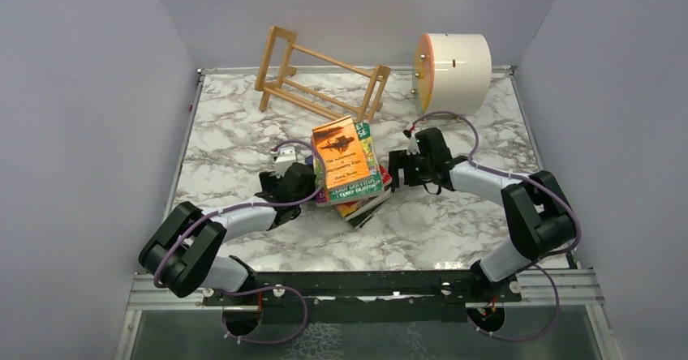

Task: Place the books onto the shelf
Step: Adjust the book at the center of the board.

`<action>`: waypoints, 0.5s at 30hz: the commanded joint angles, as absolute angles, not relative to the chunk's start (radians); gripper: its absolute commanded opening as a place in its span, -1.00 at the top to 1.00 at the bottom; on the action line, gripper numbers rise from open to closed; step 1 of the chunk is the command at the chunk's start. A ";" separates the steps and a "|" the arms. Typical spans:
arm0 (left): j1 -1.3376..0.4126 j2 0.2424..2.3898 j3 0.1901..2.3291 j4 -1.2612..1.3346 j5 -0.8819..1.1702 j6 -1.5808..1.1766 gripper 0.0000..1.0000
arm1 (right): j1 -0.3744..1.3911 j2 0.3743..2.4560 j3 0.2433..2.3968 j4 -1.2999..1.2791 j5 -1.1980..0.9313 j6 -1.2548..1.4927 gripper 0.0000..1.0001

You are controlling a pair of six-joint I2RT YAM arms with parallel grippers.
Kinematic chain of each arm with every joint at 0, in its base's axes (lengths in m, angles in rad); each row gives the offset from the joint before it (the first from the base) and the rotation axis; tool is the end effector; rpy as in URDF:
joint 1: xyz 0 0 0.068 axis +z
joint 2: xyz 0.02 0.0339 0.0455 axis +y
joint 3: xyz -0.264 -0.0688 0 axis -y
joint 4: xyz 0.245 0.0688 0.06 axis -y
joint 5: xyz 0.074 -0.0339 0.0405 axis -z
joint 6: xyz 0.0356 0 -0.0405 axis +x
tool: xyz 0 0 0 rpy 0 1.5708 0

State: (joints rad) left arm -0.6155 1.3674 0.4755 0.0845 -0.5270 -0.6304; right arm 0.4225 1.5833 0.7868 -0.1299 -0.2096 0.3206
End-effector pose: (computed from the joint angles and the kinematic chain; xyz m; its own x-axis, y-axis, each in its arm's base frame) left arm 0.2060 -0.1237 0.1434 -0.6033 -0.1974 -0.7727 -0.1740 0.9781 -0.1140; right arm 0.2732 0.1309 0.1573 -0.8543 -0.0461 -0.5177 -0.2590 0.9013 0.3472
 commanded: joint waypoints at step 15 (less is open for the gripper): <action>-0.615 1.343 0.465 0.097 -0.516 -0.663 -0.98 | 0.521 1.532 0.750 -0.149 -0.225 0.391 -0.59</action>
